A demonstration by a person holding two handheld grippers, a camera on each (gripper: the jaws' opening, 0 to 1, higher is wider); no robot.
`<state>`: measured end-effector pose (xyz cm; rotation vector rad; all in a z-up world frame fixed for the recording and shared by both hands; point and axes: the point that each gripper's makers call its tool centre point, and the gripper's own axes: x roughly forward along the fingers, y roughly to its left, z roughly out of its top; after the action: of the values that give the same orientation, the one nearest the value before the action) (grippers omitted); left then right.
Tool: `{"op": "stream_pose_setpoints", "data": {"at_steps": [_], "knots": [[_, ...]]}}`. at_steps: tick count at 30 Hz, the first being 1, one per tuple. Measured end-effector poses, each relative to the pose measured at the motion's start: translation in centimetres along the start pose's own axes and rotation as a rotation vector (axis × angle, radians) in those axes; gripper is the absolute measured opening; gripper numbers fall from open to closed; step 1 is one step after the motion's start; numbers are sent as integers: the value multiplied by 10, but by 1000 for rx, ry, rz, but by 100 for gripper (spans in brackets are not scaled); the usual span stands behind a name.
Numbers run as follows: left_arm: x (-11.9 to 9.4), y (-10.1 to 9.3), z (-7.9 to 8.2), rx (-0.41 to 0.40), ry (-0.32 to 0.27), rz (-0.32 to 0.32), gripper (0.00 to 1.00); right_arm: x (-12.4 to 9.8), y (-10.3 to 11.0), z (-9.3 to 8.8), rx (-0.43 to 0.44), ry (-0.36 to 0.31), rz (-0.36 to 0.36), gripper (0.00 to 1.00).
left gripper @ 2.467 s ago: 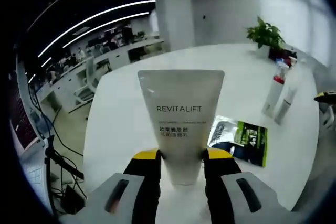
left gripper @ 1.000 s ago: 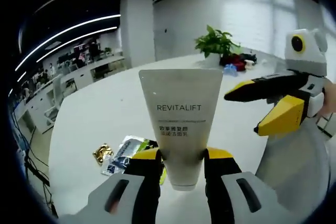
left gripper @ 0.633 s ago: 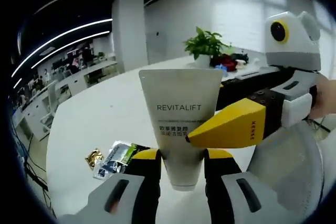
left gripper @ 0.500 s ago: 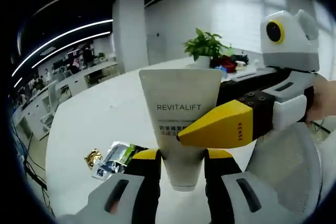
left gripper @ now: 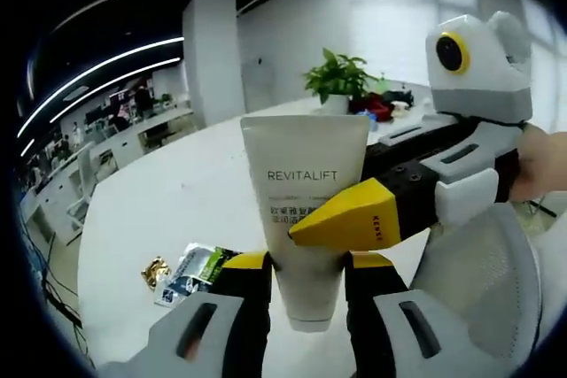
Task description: Arrange the skincare products in the storage area until every visible bottle or jar stands upright without overlapping.
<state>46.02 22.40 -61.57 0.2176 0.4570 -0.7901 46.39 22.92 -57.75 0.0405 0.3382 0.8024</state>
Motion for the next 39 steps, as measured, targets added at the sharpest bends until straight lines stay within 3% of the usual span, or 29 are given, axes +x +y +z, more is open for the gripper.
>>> {"op": "stream_pose_setpoints", "data": {"at_steps": [7, 9, 16, 22, 30, 39], "knots": [[-1, -7, -3, -12, -3, -69, 29, -5, 1, -4, -8, 16, 51, 12], [-3, -14, -4, 5, -2, -133, 29, -9, 3, -5, -25, 27, 87, 11], [-16, -36, -4, 119, 11, -378, 26, -30, 23, -1, -75, 37, 317, 11], [-25, -48, -4, 188, 34, -543, 22, -38, 35, 1, -153, 49, 425, 10], [-30, -57, 3, 256, 35, -649, 20, -42, 48, 10, -185, 41, 531, 10], [-31, -61, -1, 367, 45, -708, 18, -44, 51, 7, -217, 69, 579, 11]]}}
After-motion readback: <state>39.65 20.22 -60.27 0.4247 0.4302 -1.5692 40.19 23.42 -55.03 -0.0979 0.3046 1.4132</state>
